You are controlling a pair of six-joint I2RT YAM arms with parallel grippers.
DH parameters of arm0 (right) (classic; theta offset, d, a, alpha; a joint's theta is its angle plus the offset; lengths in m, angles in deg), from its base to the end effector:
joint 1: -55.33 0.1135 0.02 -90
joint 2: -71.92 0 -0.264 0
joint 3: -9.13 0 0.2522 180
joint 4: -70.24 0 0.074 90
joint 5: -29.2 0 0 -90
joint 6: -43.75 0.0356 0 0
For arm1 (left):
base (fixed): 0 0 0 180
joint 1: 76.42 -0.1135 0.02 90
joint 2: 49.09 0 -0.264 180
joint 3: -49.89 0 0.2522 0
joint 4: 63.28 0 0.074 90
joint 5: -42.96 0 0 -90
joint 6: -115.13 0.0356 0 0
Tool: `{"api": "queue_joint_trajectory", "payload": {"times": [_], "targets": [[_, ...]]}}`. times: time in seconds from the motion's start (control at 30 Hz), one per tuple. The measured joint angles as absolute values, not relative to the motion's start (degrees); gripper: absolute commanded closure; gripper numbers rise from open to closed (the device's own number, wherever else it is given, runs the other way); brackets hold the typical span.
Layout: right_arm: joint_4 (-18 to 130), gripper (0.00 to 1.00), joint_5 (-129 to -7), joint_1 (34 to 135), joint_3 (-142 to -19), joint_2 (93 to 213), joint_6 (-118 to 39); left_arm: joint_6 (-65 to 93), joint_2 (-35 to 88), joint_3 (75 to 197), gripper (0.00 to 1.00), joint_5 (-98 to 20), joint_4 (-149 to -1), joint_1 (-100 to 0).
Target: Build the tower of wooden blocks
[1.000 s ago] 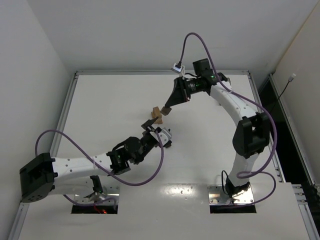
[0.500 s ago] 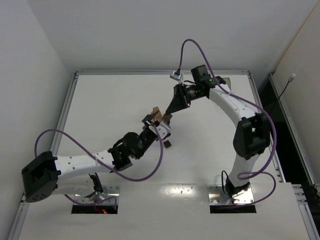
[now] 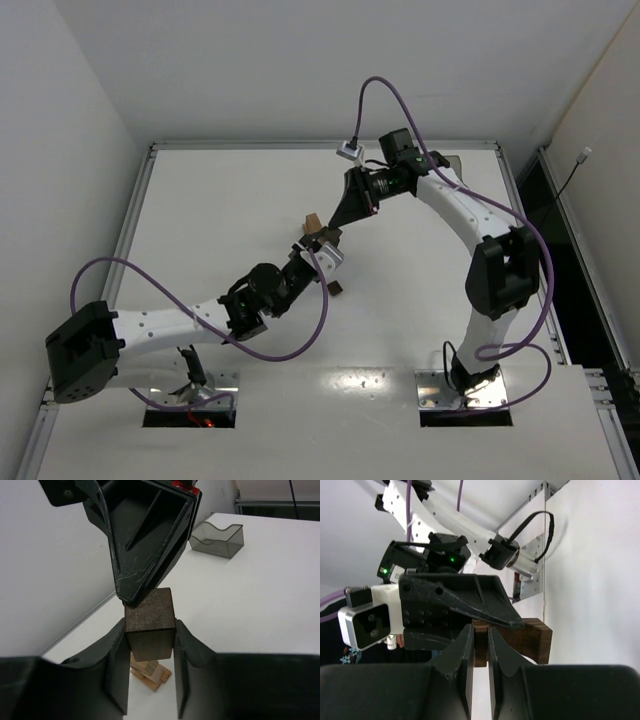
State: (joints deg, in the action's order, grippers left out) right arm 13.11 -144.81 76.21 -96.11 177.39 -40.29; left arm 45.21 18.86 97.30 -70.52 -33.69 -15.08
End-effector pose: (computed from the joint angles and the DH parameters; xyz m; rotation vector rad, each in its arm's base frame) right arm 0.3467 0.1701 0.3015 -0.8477 2.0739 2.0450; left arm 0.1383 -0.2234 0.2865 0.6511 1.2765 -0.3041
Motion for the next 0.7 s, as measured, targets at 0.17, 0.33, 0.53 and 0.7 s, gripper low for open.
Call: {"api": "queue_joint_trajectory", "payload": {"times": [0.17,0.33,0.53,0.7], "targets": [[13.19,1.00,-144.75,76.08,-96.18,177.39,-40.29,45.36,19.31,97.67,1.00,-70.63,-33.66,-15.13],[18.77,0.65,-144.90,76.10,-94.75,177.22,-34.59,45.43,19.31,98.22,1.00,-71.35,-34.49,-15.43],[24.87,0.56,-144.85,74.79,-93.07,176.19,-30.06,43.53,17.37,100.73,1.00,-73.52,-42.91,-15.74],[27.75,0.56,-143.91,68.85,-92.83,172.41,-29.32,37.89,12.41,104.49,1.00,-73.45,-56.07,-15.78]]}}
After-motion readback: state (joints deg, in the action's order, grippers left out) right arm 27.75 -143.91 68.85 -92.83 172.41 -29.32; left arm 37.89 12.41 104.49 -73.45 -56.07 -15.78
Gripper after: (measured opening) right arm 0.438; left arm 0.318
